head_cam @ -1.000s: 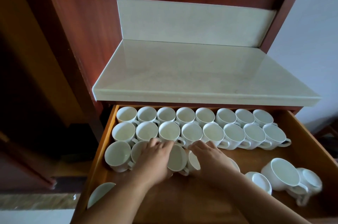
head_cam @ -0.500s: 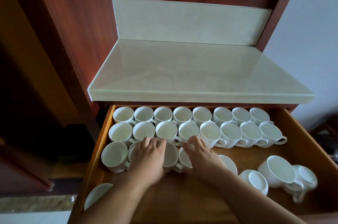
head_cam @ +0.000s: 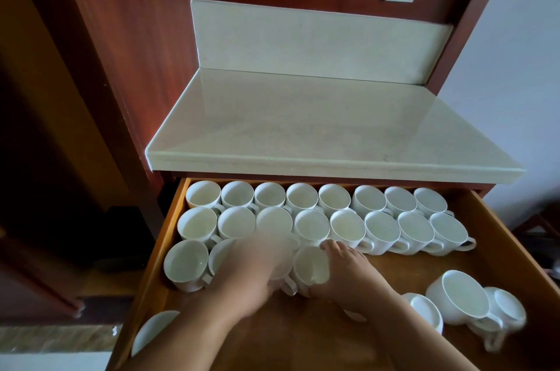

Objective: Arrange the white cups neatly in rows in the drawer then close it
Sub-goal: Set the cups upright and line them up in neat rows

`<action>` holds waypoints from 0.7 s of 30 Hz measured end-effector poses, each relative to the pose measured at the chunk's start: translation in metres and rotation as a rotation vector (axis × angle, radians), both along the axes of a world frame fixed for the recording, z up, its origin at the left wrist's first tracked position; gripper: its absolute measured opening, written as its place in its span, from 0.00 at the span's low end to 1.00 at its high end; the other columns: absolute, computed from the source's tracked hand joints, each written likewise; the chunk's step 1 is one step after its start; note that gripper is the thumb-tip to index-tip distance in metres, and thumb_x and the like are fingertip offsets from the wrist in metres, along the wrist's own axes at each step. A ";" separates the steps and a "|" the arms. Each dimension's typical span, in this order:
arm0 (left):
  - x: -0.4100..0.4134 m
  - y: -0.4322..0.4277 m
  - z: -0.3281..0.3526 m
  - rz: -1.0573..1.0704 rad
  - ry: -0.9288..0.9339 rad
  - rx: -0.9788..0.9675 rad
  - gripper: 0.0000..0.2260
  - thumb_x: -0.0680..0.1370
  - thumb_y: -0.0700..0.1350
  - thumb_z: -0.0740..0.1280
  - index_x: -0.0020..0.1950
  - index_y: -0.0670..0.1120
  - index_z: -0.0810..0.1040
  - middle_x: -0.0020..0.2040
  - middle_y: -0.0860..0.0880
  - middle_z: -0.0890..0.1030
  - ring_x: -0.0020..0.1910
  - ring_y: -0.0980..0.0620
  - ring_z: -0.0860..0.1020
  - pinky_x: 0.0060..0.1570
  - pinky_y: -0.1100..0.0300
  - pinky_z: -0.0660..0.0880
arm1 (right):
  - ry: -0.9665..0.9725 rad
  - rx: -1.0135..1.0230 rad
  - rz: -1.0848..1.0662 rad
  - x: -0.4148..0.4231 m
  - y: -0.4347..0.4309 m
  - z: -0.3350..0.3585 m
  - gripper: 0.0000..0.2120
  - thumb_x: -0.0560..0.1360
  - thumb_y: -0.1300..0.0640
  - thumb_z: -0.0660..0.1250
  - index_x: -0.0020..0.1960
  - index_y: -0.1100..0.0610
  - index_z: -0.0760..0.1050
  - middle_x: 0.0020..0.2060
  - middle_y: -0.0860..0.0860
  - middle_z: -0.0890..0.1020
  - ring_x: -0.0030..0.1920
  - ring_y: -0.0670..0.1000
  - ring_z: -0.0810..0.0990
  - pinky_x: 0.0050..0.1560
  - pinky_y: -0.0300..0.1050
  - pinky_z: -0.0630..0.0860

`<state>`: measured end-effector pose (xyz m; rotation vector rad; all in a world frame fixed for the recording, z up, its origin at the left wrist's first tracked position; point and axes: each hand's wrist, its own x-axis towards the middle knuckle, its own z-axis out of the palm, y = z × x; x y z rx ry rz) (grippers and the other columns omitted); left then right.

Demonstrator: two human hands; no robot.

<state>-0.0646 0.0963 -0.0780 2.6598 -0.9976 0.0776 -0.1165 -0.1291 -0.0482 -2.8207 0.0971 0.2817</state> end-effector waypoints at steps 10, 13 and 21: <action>-0.002 -0.008 0.000 -0.013 0.043 0.020 0.08 0.76 0.52 0.70 0.42 0.51 0.75 0.39 0.51 0.79 0.39 0.44 0.77 0.42 0.52 0.73 | 0.029 0.171 -0.022 0.008 -0.005 -0.005 0.43 0.67 0.39 0.77 0.74 0.52 0.63 0.69 0.48 0.71 0.66 0.49 0.73 0.56 0.37 0.66; -0.004 -0.010 0.000 -0.012 0.007 0.045 0.08 0.75 0.50 0.71 0.41 0.51 0.74 0.38 0.51 0.79 0.37 0.43 0.77 0.41 0.53 0.72 | 0.012 0.186 -0.010 0.008 -0.005 -0.007 0.43 0.66 0.37 0.78 0.73 0.52 0.63 0.68 0.47 0.71 0.63 0.48 0.74 0.54 0.37 0.66; -0.004 0.015 0.029 0.177 0.079 0.044 0.19 0.71 0.57 0.73 0.59 0.55 0.74 0.57 0.54 0.73 0.57 0.50 0.70 0.56 0.54 0.70 | -0.055 0.171 -0.052 0.009 -0.005 -0.005 0.32 0.67 0.37 0.74 0.63 0.48 0.65 0.58 0.44 0.71 0.54 0.47 0.75 0.49 0.39 0.72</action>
